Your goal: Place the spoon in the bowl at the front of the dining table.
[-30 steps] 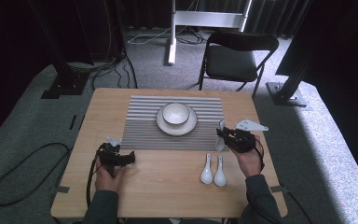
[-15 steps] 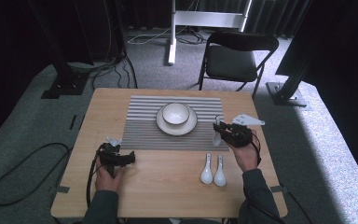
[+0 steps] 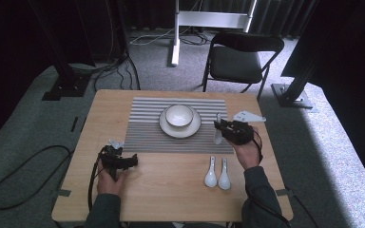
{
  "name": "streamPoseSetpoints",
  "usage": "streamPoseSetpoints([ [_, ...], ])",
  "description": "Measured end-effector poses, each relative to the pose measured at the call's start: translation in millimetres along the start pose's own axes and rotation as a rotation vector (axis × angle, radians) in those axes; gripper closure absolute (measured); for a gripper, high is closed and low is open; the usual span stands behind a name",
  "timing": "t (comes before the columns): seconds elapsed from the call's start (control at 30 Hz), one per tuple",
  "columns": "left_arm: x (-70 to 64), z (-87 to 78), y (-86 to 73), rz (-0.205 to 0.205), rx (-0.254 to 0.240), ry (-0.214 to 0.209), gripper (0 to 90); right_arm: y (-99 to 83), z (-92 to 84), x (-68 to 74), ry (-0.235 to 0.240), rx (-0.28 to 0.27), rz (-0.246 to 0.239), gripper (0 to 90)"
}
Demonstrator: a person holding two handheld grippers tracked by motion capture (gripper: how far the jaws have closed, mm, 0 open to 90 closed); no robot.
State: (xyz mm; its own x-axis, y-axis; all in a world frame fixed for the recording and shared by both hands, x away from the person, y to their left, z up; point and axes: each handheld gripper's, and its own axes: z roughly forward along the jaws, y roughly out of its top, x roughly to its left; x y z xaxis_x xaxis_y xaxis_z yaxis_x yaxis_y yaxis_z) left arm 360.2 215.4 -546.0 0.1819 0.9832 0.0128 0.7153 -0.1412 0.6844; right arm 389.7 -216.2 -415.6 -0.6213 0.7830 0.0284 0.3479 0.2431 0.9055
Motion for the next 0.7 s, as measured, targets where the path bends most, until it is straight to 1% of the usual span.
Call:
streamPoseSetpoints([
  [0.3,0.0,0.1,0.0,0.0,-0.001,0.0,1.7,10.0,7.0,1.9,0.004,-0.004,-0.016,75.6],
  [0.7,0.1,0.0,0.0,0.001,0.0,0.0,1.7,23.3,15.5,1.4,0.008,-0.012,-0.019,75.7],
])
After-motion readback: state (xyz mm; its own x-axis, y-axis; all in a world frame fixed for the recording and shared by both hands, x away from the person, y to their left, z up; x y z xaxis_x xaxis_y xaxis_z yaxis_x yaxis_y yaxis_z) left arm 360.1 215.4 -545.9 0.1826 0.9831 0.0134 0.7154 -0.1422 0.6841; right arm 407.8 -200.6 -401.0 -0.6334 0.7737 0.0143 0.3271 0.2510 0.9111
